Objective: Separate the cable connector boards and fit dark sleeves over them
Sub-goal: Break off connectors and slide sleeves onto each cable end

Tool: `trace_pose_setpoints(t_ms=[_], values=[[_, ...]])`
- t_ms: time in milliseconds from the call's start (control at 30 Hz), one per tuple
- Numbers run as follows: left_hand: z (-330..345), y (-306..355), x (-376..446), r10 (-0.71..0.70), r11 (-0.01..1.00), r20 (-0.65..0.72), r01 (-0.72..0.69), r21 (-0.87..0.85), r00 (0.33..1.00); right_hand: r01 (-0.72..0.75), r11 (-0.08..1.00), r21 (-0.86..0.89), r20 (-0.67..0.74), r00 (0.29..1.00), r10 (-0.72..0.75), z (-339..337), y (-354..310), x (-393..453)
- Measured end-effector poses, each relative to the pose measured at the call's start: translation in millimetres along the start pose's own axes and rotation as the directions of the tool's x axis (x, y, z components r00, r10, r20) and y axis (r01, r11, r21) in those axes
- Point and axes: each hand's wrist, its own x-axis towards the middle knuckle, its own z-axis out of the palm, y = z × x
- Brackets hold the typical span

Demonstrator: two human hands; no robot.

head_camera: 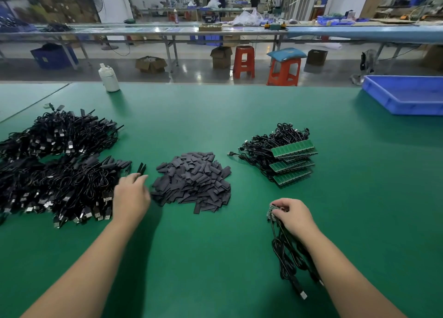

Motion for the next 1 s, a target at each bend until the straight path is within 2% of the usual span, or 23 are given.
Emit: trace_pose_setpoints(t_ms=[67, 167, 233, 300, 367, 500, 600, 900, 1000], values=[[-4.9, 33.6, -11.0, 0.058, 0.985, 0.06, -0.047, -0.168, 0.996, 0.035, 0.999, 0.033, 0.028, 0.999, -0.036, -4.2, -4.9, -2.7], [-8.8, 90.8, -33.9, 0.125, 0.884, 0.25, 0.007, -0.468, 0.96, 0.083, 0.996, 0.021, 0.066, 0.994, -0.084, -5.1, -14.8, -6.2], [-6.8, 129.5, -52.7, 0.207, 0.791, 0.367, 0.066, -0.608, 0.907, 0.122, 0.993, 0.002, 0.062, 0.991, -0.122, -3.7, -22.9, -7.5], [-2.0, 164.2, -71.8, 0.297, 0.74, 0.444, 0.089, -0.666, 0.845, 0.155, 0.988, -0.011, 0.053, 0.987, -0.154, -2.1, -30.9, -9.3], [4.9, 191.2, -85.5, 0.33, 0.72, 0.483, 0.114, -0.684, 0.811, 0.189, 0.981, -0.03, 0.056, 0.981, -0.188, -0.9, -37.6, -11.4], [11.0, 215.8, -93.9, 0.28, 0.781, 0.436, 0.062, -0.621, 0.855, 0.253, 0.964, -0.083, 0.054, 0.967, -0.25, -1.7, -43.7, -13.2], [12.2, 218.0, -93.1, 0.236, 0.776, 0.447, 0.11, -0.622, 0.863, 0.274, 0.952, -0.139, 0.049, 0.962, -0.27, -3.9, -45.5, -14.4], [8.7, 220.4, -95.4, 0.169, 0.737, 0.434, 0.179, -0.652, 0.885, 0.231, 0.958, -0.169, 0.011, 0.973, -0.232, -0.6, -48.3, -15.5], [9.8, 224.2, -97.0, 0.147, 0.754, 0.415, 0.17, -0.635, 0.898, 0.216, 0.955, -0.205, -0.026, 0.974, -0.226, 3.9, -48.6, -15.6]])
